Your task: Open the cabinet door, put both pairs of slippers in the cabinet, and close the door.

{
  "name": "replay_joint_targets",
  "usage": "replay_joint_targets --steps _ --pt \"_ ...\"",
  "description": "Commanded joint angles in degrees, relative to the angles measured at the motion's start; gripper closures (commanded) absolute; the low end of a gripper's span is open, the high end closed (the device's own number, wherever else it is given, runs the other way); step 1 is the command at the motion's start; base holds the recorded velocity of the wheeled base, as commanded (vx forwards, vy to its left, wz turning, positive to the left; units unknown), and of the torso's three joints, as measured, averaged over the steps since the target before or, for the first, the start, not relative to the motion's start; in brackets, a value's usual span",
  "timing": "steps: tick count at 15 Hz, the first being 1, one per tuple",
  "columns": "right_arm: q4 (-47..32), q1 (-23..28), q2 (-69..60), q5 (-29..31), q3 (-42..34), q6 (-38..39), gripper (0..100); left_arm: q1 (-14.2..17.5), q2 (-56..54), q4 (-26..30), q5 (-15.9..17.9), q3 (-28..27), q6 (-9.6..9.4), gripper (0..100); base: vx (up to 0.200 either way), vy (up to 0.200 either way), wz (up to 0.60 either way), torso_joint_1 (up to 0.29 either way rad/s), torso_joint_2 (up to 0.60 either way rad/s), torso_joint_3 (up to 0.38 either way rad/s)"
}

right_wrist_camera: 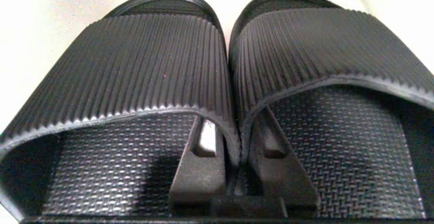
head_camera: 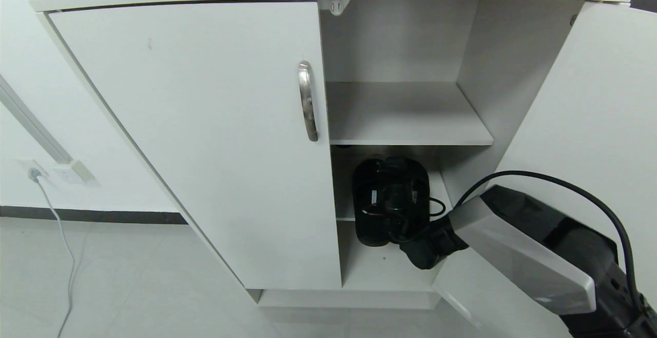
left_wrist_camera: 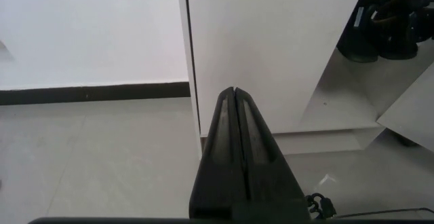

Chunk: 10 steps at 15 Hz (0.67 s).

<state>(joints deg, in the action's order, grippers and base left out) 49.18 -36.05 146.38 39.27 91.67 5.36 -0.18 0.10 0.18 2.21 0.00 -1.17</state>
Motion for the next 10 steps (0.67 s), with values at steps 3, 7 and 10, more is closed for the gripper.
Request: replay_joint_targets --steps 3,7,10 --pt "-5.14 1.68 1.62 -0.95 8.17 -0.35 100 0.01 -0.01 -0.01 -0.01 0.00 0.03 100 0.000 0.000 0.00 0.000 0.00 0.000" --pt "-6.90 2.82 2.77 -1.56 10.98 -0.35 100 0.01 -0.01 -0.01 -0.01 0.00 0.20 100 0.000 0.000 0.00 0.000 0.00 0.000" --pt "-7.43 3.62 2.85 -2.70 10.98 -0.35 100 0.01 -0.01 -0.01 -0.01 0.00 0.29 100 0.000 0.000 0.00 0.000 0.00 0.000"
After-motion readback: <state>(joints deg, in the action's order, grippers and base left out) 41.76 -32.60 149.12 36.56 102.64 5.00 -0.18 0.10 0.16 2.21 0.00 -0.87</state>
